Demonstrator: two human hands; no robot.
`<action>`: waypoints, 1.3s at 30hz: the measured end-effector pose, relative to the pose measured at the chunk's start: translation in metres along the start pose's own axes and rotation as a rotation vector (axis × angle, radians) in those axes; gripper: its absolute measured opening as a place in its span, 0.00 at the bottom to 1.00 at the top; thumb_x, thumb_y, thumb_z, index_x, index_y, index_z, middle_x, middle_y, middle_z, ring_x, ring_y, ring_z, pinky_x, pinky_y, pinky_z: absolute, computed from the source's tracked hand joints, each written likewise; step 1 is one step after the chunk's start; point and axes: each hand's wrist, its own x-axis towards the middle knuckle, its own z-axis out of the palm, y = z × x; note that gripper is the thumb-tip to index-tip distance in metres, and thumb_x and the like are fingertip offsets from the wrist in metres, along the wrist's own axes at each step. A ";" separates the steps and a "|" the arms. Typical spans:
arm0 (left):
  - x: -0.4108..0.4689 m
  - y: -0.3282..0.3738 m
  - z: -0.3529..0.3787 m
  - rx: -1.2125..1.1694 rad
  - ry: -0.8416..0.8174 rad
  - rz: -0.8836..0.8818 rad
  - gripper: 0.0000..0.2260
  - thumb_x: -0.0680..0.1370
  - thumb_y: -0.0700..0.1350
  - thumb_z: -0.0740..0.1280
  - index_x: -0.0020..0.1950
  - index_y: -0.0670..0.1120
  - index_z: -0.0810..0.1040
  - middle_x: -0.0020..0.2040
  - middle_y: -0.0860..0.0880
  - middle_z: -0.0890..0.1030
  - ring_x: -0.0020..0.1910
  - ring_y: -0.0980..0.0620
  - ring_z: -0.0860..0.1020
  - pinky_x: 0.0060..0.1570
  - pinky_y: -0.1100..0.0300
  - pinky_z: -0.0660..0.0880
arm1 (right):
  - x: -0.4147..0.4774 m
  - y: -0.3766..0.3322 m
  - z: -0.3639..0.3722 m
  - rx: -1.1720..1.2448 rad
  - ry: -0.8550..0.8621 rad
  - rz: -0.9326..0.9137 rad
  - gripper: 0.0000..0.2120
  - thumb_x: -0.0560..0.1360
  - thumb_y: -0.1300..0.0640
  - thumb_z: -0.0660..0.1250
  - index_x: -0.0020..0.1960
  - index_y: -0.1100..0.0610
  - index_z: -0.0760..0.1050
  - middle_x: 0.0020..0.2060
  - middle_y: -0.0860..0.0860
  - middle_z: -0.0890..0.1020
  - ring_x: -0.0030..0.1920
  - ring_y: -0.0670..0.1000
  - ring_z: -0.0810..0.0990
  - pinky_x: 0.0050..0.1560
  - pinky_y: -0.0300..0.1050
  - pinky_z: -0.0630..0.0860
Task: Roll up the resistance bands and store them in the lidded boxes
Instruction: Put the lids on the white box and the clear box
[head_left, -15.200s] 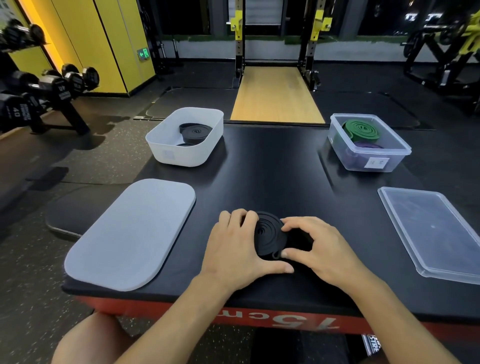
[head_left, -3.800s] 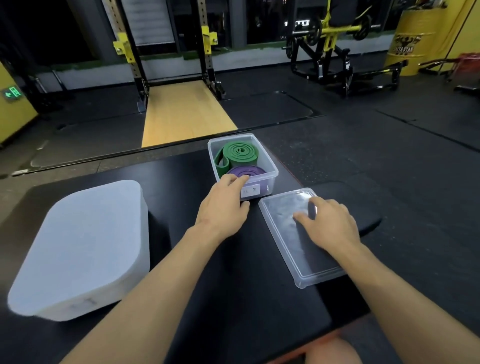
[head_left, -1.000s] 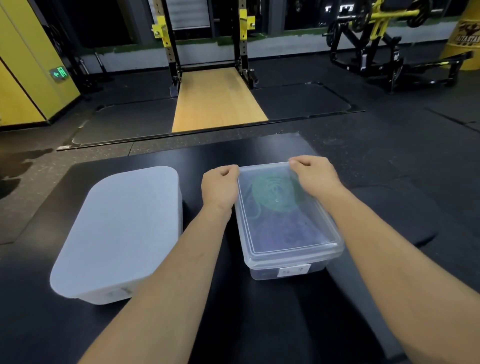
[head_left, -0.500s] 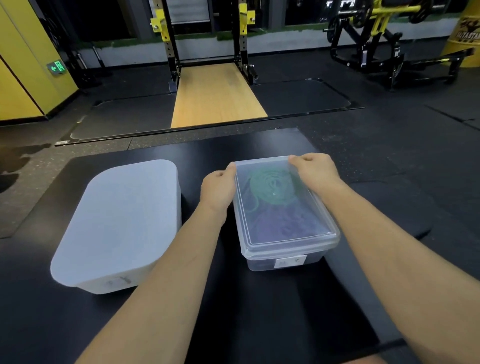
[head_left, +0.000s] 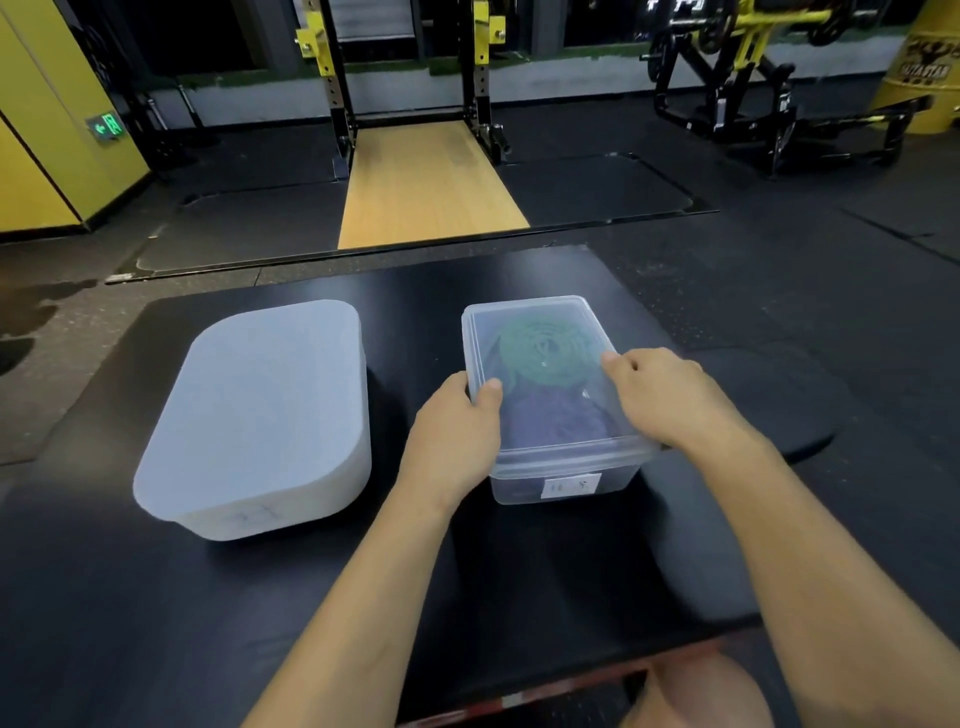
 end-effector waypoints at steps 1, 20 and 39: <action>-0.001 0.001 0.000 -0.005 -0.004 -0.003 0.12 0.87 0.55 0.57 0.62 0.53 0.77 0.52 0.58 0.80 0.50 0.59 0.78 0.46 0.59 0.75 | 0.000 0.000 0.000 0.005 -0.005 -0.003 0.23 0.85 0.44 0.51 0.37 0.54 0.70 0.38 0.54 0.78 0.44 0.59 0.76 0.45 0.52 0.75; 0.049 0.035 -0.007 0.495 0.015 0.239 0.28 0.85 0.51 0.58 0.85 0.50 0.54 0.84 0.50 0.54 0.82 0.45 0.55 0.72 0.48 0.63 | 0.040 -0.014 0.000 -0.027 -0.031 -0.250 0.29 0.84 0.37 0.51 0.81 0.49 0.60 0.80 0.52 0.62 0.79 0.56 0.61 0.75 0.55 0.62; 0.002 -0.003 -0.094 0.929 0.105 0.038 0.34 0.82 0.69 0.52 0.85 0.59 0.49 0.86 0.52 0.44 0.84 0.45 0.39 0.80 0.38 0.40 | -0.012 -0.026 0.018 -0.155 -0.090 -0.106 0.47 0.68 0.18 0.54 0.81 0.37 0.49 0.80 0.44 0.55 0.70 0.57 0.74 0.62 0.57 0.75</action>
